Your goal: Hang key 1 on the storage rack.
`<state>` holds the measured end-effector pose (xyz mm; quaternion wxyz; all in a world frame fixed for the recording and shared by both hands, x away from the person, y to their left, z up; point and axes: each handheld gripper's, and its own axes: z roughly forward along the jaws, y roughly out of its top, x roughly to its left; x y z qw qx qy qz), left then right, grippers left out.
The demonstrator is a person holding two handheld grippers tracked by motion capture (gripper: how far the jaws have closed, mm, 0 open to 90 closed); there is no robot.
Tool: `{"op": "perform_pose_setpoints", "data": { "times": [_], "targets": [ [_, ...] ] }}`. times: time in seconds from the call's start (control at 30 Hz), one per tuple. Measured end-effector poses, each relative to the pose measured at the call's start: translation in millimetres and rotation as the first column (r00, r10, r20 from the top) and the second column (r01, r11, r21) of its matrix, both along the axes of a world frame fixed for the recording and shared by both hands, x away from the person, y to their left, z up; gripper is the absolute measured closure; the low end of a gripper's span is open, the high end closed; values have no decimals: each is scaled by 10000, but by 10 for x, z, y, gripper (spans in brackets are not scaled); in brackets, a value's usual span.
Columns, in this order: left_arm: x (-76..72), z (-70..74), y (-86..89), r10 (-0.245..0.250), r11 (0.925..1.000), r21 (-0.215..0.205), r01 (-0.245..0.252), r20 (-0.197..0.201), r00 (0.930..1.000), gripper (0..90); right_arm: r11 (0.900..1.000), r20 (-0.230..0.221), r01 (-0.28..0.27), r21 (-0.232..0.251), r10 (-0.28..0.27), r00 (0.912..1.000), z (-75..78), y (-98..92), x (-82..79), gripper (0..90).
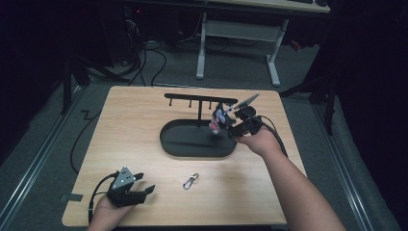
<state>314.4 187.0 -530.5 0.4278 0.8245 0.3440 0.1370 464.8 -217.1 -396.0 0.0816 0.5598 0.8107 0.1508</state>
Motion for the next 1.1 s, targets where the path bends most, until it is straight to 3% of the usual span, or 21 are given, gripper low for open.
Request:
{"op": "perform_pose_setpoints", "data": {
  "times": [0.33, 0.63, 0.9, 1.1],
  "targets": [
    [0, 1, -5, 11, 10000, -23, -11, 48, 10000, 343, 9999, 51, 11, 171, -12, 10000, 21, -11, -48, 373],
    [0, 4, -22, -24, 10000, -89, 24, 14, 10000, 350, 9991, 123, -116, 406, 111, 9999, -29, -105, -264, 403],
    [-14, 5, -52, -82, 10000, 8, 82, 111, 9999, 364, 9963, 1073, -328, 793, 242, 9939, -110, -233, -688, 455],
    [-32, 3, -102, -222, 9997, 104, 221, 92, 9997, 366, 9906, 2146, -885, 1039, 646, 9746, -292, -284, -1048, 461]
  ]
}}
